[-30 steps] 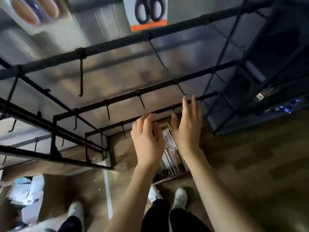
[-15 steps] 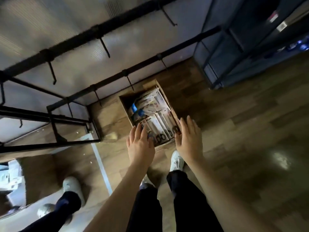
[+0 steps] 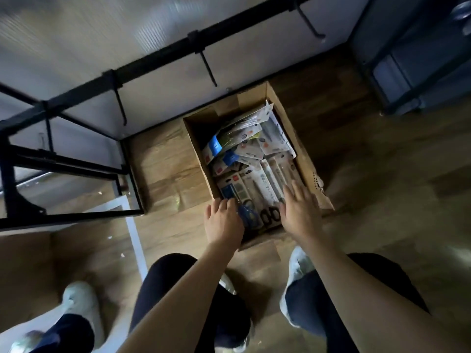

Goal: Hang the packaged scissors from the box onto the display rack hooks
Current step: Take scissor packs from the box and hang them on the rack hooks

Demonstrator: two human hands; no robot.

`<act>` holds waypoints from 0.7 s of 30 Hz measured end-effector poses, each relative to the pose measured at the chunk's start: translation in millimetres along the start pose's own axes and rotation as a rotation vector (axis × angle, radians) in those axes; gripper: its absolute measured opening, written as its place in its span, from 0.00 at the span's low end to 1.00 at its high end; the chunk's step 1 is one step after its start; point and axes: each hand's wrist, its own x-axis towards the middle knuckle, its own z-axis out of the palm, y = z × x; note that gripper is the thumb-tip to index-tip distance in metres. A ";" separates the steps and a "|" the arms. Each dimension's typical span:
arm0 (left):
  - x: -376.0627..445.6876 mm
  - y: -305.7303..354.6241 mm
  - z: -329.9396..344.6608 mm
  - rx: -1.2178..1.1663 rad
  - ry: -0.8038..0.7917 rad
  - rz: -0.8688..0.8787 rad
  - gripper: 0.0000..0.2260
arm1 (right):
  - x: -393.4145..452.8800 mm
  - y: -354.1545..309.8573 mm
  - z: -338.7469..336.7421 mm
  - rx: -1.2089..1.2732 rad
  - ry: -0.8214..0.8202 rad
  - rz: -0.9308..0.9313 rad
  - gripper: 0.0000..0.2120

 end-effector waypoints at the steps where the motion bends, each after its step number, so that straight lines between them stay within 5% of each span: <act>1: 11.5 -4.0 14.0 0.024 -0.015 0.037 0.16 | 11.5 0.9 12.8 -0.006 -0.013 -0.010 0.25; 5: 52.8 -20.7 65.6 0.171 0.037 0.190 0.06 | 58.2 5.2 46.0 -0.044 -0.044 -0.075 0.26; 8: 77.6 -26.0 92.2 0.200 0.116 0.182 0.17 | 87.6 3.1 48.7 -0.056 -0.005 -0.126 0.26; 12: 112.9 -20.4 95.7 0.226 0.036 0.080 0.35 | 109.9 -2.9 56.4 -0.097 0.000 -0.295 0.26; 18: 145.3 -32.6 108.6 0.242 -0.078 0.046 0.37 | 129.5 -28.1 80.0 -0.172 -0.076 -0.512 0.23; 21: 151.0 -37.0 114.5 0.210 -0.079 0.062 0.37 | 132.9 -41.4 85.6 -0.226 -0.067 -0.479 0.23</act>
